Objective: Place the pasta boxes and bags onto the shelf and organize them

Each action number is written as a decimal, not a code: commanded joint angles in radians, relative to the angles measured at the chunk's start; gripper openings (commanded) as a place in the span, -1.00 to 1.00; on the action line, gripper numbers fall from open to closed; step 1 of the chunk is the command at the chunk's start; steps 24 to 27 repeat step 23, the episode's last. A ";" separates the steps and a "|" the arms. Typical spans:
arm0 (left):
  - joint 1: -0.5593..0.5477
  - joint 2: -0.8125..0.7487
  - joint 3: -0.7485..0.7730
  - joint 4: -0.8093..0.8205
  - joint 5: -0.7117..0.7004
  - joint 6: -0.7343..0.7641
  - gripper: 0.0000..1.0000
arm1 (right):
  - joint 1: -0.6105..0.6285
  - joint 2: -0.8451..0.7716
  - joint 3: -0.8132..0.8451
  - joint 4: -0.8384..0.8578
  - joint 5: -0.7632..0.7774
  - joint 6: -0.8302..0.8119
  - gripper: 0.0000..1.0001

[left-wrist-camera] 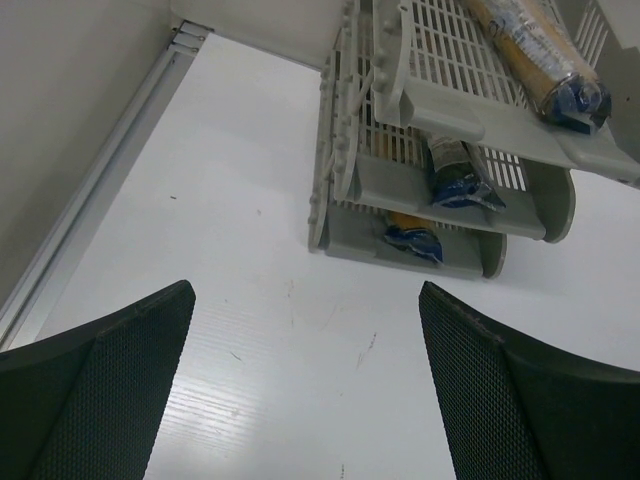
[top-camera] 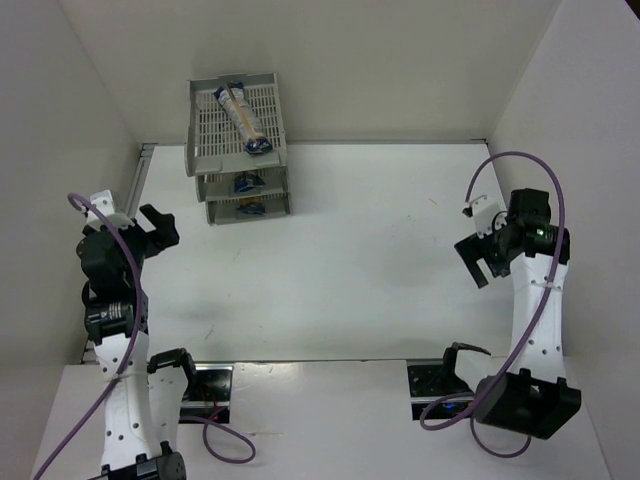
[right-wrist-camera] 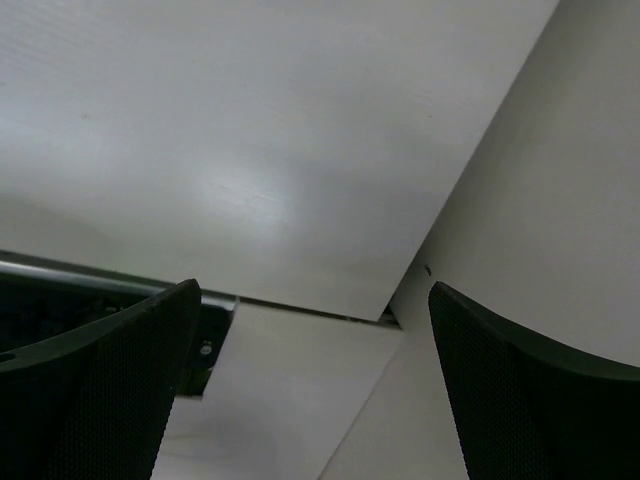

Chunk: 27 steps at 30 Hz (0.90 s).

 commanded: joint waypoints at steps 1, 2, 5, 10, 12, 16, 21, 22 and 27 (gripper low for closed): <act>0.005 -0.021 -0.009 0.015 0.026 -0.021 1.00 | -0.004 -0.068 -0.024 -0.096 -0.065 -0.016 1.00; -0.004 -0.021 -0.009 0.015 0.026 -0.021 1.00 | -0.004 -0.082 -0.024 -0.096 -0.065 -0.016 1.00; -0.004 -0.030 -0.018 0.015 0.026 -0.021 1.00 | -0.004 -0.115 -0.024 -0.096 -0.065 0.006 1.00; -0.023 -0.040 -0.027 0.015 0.026 -0.021 1.00 | -0.004 -0.136 -0.033 -0.096 -0.046 0.049 1.00; -0.023 -0.040 -0.027 0.015 0.026 -0.021 1.00 | -0.004 -0.145 -0.033 -0.096 -0.046 0.049 1.00; -0.032 -0.040 -0.027 0.015 0.026 -0.021 1.00 | -0.004 -0.154 -0.024 -0.096 -0.046 0.058 1.00; -0.032 -0.040 -0.027 0.015 0.026 -0.021 1.00 | 0.005 -0.154 -0.024 -0.096 -0.046 0.079 1.00; -0.032 -0.040 -0.036 0.015 0.017 -0.021 1.00 | 0.005 -0.154 -0.024 -0.084 -0.046 0.089 1.00; -0.032 -0.040 -0.036 0.015 0.016 -0.021 1.00 | 0.005 -0.154 -0.024 -0.072 -0.036 0.098 1.00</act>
